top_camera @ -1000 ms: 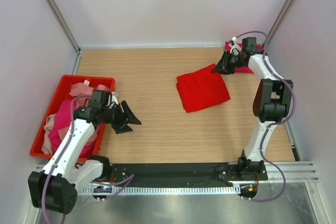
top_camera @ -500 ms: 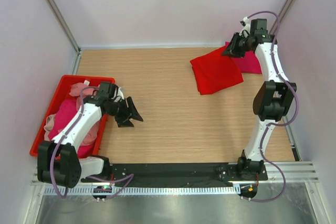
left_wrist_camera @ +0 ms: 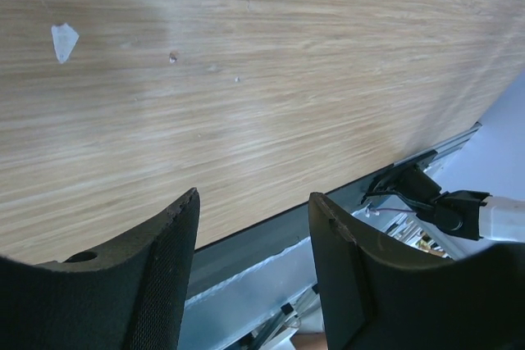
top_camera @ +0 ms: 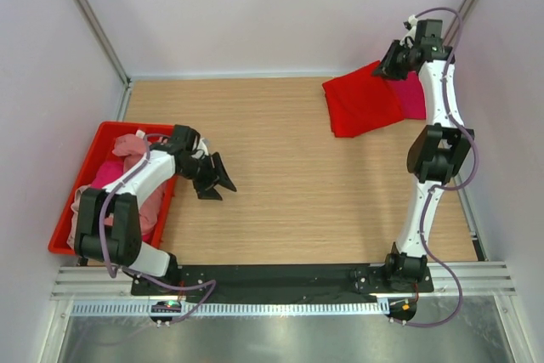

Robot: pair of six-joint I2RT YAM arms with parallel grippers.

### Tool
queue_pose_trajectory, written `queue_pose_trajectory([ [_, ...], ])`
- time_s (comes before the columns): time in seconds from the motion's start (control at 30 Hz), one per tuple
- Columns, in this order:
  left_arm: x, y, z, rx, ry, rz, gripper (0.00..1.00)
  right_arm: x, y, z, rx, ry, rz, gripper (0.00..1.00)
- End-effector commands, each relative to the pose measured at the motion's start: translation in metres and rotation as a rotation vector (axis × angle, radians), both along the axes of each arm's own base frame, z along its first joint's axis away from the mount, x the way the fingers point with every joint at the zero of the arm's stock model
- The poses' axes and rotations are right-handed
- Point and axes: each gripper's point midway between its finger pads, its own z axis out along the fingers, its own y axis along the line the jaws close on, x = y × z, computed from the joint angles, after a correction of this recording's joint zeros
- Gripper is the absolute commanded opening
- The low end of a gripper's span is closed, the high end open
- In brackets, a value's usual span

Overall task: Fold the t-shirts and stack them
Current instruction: Neatly place the folded tshirt to the corner

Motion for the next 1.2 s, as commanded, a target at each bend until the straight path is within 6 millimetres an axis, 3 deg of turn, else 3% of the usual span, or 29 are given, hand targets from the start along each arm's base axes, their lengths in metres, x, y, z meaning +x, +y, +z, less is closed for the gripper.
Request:
queue_pose_trajectory([
  [0.0, 0.018, -0.010, 0.010, -0.052, -0.074, -0.021, 0.57, 0.017, -0.008, 0.053, -0.004, -0.137, -0.046, 0.01],
  [0.3, 0.025, -0.018, 0.011, -0.101, -0.081, -0.039, 0.56, 0.037, -0.018, 0.073, 0.079, -0.201, -0.127, 0.01],
  [0.63, 0.027, -0.020, 0.004, -0.106, -0.059, -0.052, 0.56, 0.024, -0.031, 0.106, 0.092, -0.247, -0.139, 0.01],
  [0.87, 0.024, -0.020, 0.001, -0.110, -0.044, -0.059, 0.56, 0.016, -0.039, 0.103, 0.083, -0.219, -0.122, 0.01],
  [1.17, 0.026, -0.021, 0.001, -0.114, -0.040, -0.068, 0.56, 0.022, -0.047, 0.103, 0.084, -0.239, -0.135, 0.01],
])
